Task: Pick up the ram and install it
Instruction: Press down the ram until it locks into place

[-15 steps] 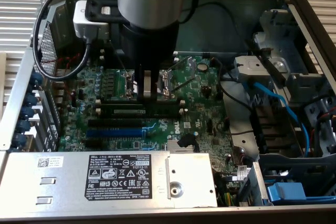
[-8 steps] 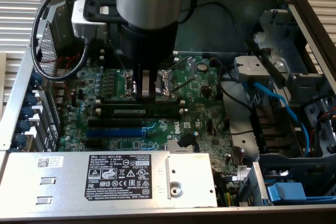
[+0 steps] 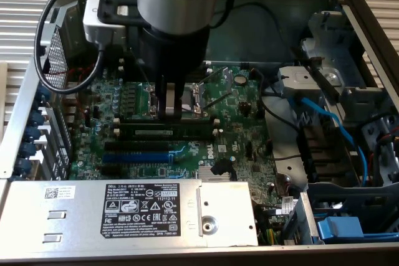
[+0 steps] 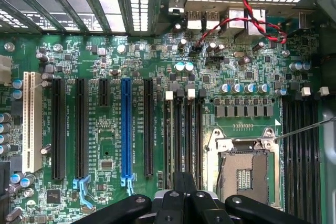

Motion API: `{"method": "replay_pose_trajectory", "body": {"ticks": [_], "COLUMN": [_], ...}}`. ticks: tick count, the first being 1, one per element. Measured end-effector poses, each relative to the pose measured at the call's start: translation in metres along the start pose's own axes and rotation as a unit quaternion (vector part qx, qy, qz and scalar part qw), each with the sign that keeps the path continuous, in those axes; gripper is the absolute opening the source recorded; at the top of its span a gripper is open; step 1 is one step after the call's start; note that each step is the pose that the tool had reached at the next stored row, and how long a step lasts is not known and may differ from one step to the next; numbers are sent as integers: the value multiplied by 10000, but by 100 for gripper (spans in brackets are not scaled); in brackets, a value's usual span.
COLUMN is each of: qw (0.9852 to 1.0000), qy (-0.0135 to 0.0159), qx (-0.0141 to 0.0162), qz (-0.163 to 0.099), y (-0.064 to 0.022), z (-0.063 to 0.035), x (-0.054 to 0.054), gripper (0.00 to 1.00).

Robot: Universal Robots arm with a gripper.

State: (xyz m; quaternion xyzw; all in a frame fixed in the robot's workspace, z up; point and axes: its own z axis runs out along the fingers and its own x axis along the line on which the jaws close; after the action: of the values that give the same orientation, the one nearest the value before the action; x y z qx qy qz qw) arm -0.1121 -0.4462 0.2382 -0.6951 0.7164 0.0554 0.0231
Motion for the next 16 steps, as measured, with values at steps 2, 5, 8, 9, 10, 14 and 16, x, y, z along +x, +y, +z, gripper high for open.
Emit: {"method": "replay_pose_trajectory", "body": {"ticks": [2,5,8,9,10,14,16], "qw": [10000,10000,10000,10000,10000,10000,10000], "qy": [0,0,0,0,0,0,0], "qx": [-21,-39,-49,-53,-55,-61,-65], "qz": [2,4,5,5,6,7,7], "y": [15,47,68,68,69,78,84], "z": [-3,-3,-3,-3,-3,-3,-3], "x": [1,3,5,7,9,12,13], "gripper": [10,10,10,10,10,10,10]}}
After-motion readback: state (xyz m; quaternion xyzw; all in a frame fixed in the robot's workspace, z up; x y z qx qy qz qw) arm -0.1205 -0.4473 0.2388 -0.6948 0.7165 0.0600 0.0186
